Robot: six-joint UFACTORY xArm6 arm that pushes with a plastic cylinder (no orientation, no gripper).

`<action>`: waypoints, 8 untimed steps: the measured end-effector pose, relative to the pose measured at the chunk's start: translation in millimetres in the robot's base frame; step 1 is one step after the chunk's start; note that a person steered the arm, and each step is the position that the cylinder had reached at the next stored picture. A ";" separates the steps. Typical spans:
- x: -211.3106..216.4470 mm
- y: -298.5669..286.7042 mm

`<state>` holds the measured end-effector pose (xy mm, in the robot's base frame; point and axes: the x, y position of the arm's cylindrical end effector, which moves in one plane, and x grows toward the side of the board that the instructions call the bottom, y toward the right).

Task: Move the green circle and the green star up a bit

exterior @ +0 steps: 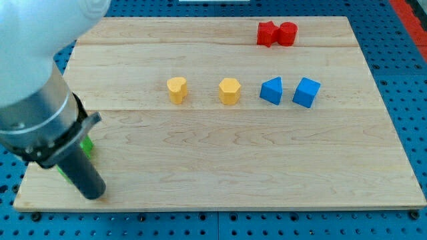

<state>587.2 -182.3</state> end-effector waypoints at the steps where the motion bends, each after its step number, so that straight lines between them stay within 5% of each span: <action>1: -18.7 -16.3; 4: -22.8 -66.1; 6: -81.9 -56.8; 8: -96.7 1.8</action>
